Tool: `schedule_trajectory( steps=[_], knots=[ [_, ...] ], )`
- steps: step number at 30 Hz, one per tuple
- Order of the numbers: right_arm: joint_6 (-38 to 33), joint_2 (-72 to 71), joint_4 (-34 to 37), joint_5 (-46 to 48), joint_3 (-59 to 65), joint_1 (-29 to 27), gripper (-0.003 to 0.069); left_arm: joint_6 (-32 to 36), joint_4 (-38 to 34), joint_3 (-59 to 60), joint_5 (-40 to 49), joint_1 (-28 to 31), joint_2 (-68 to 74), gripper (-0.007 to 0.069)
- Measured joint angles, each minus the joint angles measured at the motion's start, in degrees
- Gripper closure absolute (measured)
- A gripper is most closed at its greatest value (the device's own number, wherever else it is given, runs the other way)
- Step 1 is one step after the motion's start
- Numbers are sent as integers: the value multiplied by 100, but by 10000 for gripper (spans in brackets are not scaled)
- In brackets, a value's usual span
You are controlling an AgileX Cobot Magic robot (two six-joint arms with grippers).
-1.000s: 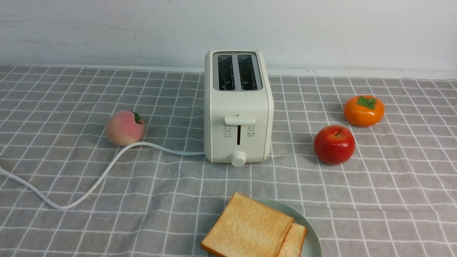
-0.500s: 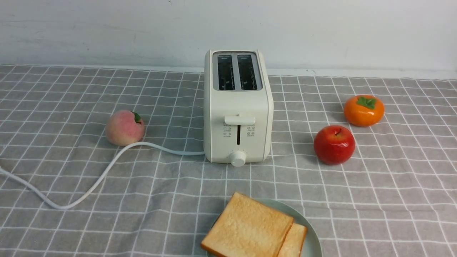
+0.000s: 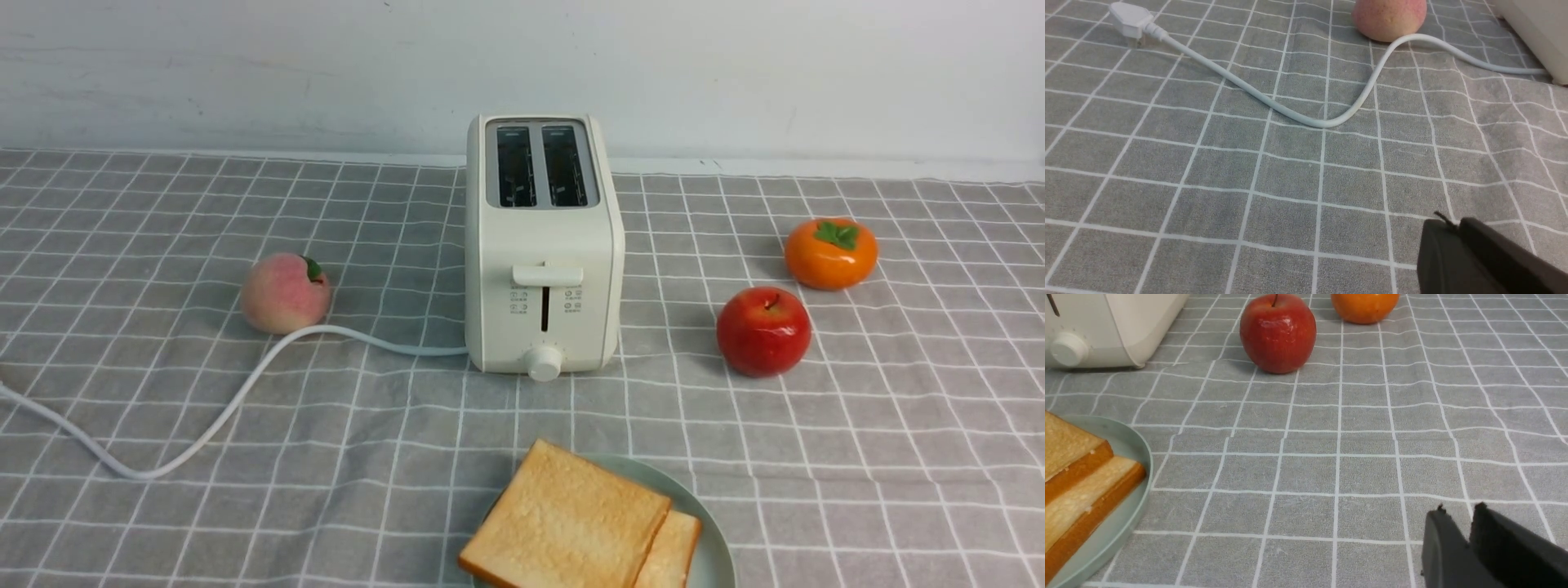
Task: Take toasted bread from bread machine on grey coffee table place on plate.
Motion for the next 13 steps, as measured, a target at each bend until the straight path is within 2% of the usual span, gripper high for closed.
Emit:
schedule_trajectory(
  steps=[13],
  knots=[
    [19,0,11,10,0,0,531,0,0,0,-5,0,0,569]
  ],
)
